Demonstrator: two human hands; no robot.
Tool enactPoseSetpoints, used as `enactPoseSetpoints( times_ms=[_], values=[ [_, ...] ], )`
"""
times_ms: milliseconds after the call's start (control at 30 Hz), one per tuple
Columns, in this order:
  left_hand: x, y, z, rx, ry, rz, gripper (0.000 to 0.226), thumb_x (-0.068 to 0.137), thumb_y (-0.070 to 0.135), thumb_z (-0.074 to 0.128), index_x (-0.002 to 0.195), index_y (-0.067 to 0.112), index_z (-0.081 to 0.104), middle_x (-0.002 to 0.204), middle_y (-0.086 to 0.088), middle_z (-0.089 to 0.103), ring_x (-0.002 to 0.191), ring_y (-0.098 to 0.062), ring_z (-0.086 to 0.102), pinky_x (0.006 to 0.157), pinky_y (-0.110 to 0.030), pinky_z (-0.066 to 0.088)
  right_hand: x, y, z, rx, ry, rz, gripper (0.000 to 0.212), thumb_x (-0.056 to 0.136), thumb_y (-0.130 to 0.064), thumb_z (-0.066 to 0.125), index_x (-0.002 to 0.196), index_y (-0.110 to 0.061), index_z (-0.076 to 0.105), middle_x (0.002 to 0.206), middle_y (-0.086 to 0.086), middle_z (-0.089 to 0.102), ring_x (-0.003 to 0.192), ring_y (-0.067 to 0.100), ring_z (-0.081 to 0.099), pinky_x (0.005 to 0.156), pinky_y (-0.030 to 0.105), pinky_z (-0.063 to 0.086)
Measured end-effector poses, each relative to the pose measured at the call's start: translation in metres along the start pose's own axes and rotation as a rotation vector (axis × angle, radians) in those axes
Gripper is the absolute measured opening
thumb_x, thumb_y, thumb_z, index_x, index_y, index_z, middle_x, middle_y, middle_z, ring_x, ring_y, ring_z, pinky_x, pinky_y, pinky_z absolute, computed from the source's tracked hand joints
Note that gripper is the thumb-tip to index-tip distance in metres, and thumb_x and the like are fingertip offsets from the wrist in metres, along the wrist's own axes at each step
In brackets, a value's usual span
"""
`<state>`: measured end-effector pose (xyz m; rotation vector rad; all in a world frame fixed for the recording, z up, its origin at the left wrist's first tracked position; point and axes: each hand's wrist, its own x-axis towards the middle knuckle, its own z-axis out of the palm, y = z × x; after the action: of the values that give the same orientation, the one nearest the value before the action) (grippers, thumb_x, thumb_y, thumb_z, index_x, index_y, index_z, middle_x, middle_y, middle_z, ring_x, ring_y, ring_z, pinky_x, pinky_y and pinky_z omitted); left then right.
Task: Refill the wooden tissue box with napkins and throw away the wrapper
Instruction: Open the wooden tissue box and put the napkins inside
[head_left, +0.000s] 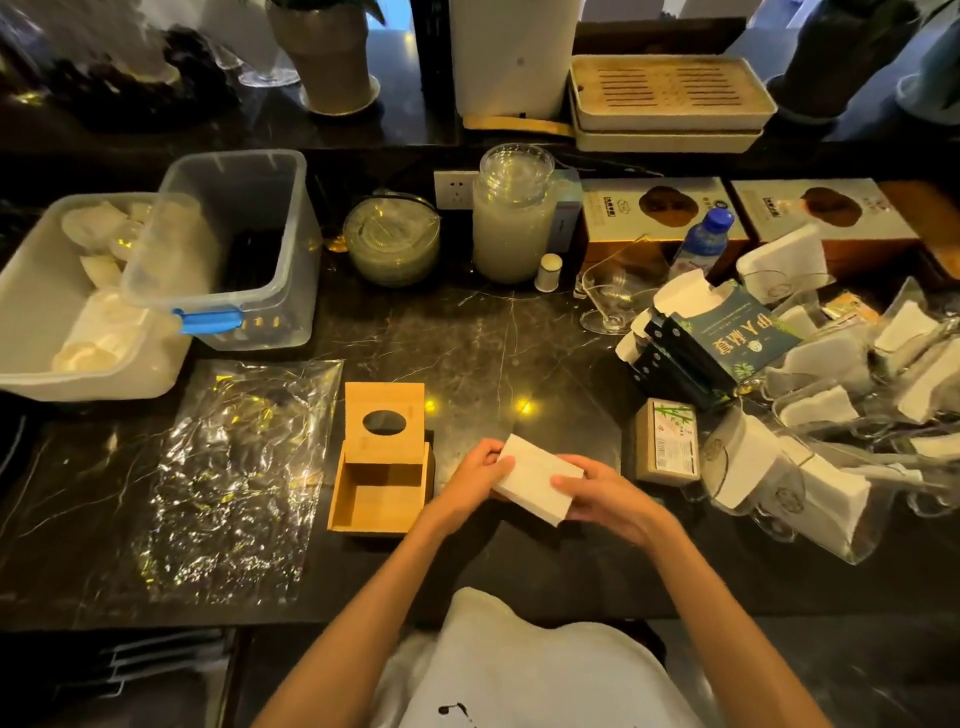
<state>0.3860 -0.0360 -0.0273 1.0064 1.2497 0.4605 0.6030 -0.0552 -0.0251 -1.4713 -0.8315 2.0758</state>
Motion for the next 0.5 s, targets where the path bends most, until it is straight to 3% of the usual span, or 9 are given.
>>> enactPoseSetpoints(
  times_ms=[67,167,233,333,400,467,500],
  values=[
    [-0.016,0.008,-0.012,-0.025,-0.103,-0.022,0.029,0.099,0.024,0.049,0.125,0.012,0.049,0.123,-0.009,0.057,0.117,-0.023,0.058,0.092,-0.035,0.055,-0.007,-0.008,0.004,0.022,-0.226,0.117,0.063,0.074,-0.036,0.081,0.130,-0.021,0.057,0.127,0.011,0.064,0.119,0.025,0.062,0.092,0.037,0.055],
    [-0.036,0.017,-0.031,0.065,-0.132,-0.017,0.027,0.098,0.022,0.050,0.123,0.011,0.051,0.118,-0.009,0.058,0.115,-0.025,0.059,0.094,-0.037,0.055,-0.006,-0.014,0.022,-0.036,-0.344,0.163,0.070,0.074,-0.042,0.080,0.134,-0.016,0.053,0.127,0.010,0.065,0.121,0.026,0.060,0.095,0.036,0.053],
    [-0.046,0.018,-0.045,0.145,-0.106,0.000,0.026,0.098,0.022,0.051,0.122,0.013,0.052,0.119,-0.009,0.059,0.114,-0.024,0.060,0.097,-0.041,0.053,0.000,-0.018,0.039,-0.079,-0.350,0.161,0.064,0.078,-0.039,0.076,0.132,-0.014,0.055,0.124,0.009,0.066,0.118,0.025,0.062,0.093,0.034,0.053],
    [-0.058,0.016,-0.071,0.210,-0.076,0.024,0.027,0.098,0.025,0.052,0.122,0.013,0.054,0.118,-0.009,0.060,0.111,-0.023,0.060,0.092,-0.037,0.053,0.012,-0.022,0.071,-0.217,-0.298,0.111,0.037,0.088,-0.026,0.067,0.123,-0.016,0.061,0.115,0.004,0.070,0.107,0.016,0.068,0.085,0.027,0.055],
    [-0.066,0.016,-0.092,0.181,0.053,0.074,0.024,0.099,0.028,0.050,0.115,0.013,0.058,0.110,-0.008,0.062,0.103,-0.024,0.061,0.081,-0.031,0.053,0.023,-0.019,0.088,-0.170,-0.272,0.096,0.037,0.087,-0.021,0.069,0.123,-0.014,0.061,0.117,0.006,0.070,0.107,0.017,0.068,0.083,0.028,0.056],
    [-0.072,0.012,-0.119,0.254,0.370,0.134,0.021,0.099,0.027,0.048,0.111,0.014,0.060,0.107,-0.006,0.063,0.102,-0.023,0.060,0.080,-0.030,0.052,0.032,-0.010,0.102,0.198,-0.288,0.110,0.051,0.084,-0.014,0.069,0.132,-0.006,0.054,0.126,0.014,0.065,0.115,0.027,0.063,0.086,0.037,0.057],
    [-0.075,0.006,-0.135,0.370,0.528,0.151,0.022,0.099,0.025,0.048,0.116,0.015,0.059,0.114,-0.007,0.062,0.109,-0.025,0.057,0.088,-0.035,0.052,0.035,-0.005,0.111,0.438,-0.302,0.115,0.053,0.085,-0.009,0.064,0.136,-0.005,0.050,0.130,0.018,0.062,0.118,0.032,0.061,0.088,0.040,0.057]
  ],
)
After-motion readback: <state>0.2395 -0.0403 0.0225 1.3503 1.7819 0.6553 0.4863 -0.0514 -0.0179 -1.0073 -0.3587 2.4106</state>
